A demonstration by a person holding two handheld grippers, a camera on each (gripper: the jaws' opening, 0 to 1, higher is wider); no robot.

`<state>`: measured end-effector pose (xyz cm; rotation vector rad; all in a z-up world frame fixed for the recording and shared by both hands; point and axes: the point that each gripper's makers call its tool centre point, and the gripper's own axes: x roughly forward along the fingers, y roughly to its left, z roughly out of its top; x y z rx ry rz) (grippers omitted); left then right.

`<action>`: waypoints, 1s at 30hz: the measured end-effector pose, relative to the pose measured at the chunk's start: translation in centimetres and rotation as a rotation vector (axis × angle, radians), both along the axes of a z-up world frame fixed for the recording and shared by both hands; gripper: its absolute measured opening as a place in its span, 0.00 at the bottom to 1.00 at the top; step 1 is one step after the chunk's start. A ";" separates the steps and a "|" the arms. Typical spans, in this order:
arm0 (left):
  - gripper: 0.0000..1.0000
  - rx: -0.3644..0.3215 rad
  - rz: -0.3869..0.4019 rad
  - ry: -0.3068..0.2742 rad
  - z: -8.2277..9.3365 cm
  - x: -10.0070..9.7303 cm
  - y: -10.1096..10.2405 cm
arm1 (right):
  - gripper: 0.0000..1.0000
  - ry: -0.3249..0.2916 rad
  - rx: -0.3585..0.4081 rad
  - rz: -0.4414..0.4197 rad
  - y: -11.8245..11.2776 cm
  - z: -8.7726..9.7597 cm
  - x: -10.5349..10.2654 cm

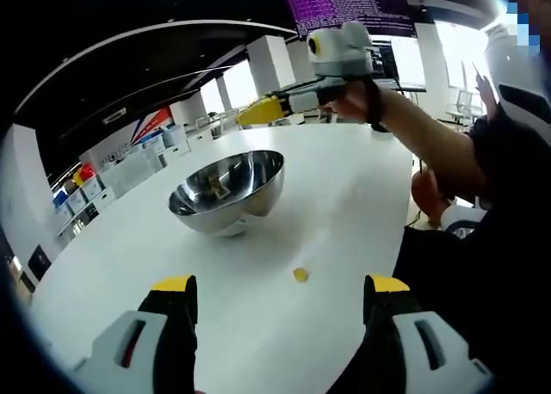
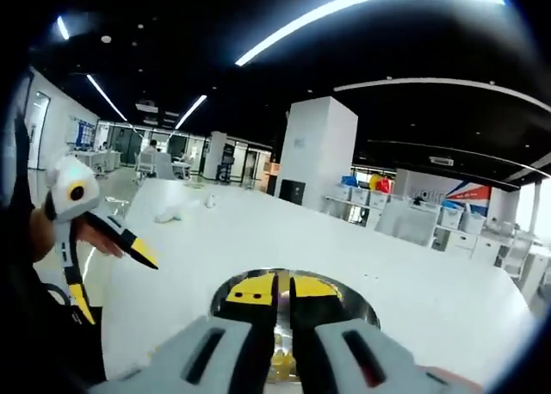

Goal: Pick up the QQ candy scattered on the table and place it into the stainless steel bowl on the table

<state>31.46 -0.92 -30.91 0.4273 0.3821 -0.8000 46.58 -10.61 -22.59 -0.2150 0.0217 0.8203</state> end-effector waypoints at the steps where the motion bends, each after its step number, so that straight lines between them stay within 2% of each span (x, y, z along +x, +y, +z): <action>1: 0.79 0.002 -0.001 0.001 0.0 -0.1 0.0 | 0.05 0.010 -0.005 -0.008 0.0 -0.4 0.6; 3: 0.79 0.007 0.002 0.001 -0.1 -0.1 0.2 | 0.05 0.057 -0.001 0.002 0.5 -1.8 1.6; 6: 0.79 0.007 0.013 0.002 -0.1 0.0 0.4 | 0.05 0.093 -0.020 -0.016 0.8 -3.8 3.3; 13: 0.79 0.006 0.010 0.001 -0.1 -0.2 0.4 | 0.05 0.115 -0.093 -0.045 1.5 -6.6 4.5; 16: 0.79 0.002 0.014 0.004 -0.2 -0.2 0.5 | 0.05 0.097 -0.137 -0.061 1.3 -7.3 4.8; 19: 0.79 0.005 0.014 0.003 -0.2 -0.2 0.5 | 0.05 0.092 -0.150 -0.066 0.8 -7.4 5.3; 27: 0.79 0.001 0.014 0.003 -0.2 -0.3 0.6 | 0.07 0.096 -0.110 -0.055 1.0 -7.0 5.4; 30: 0.79 0.003 0.015 0.004 -0.3 -0.4 0.6 | 0.17 0.075 -0.118 -0.060 1.0 -6.8 5.6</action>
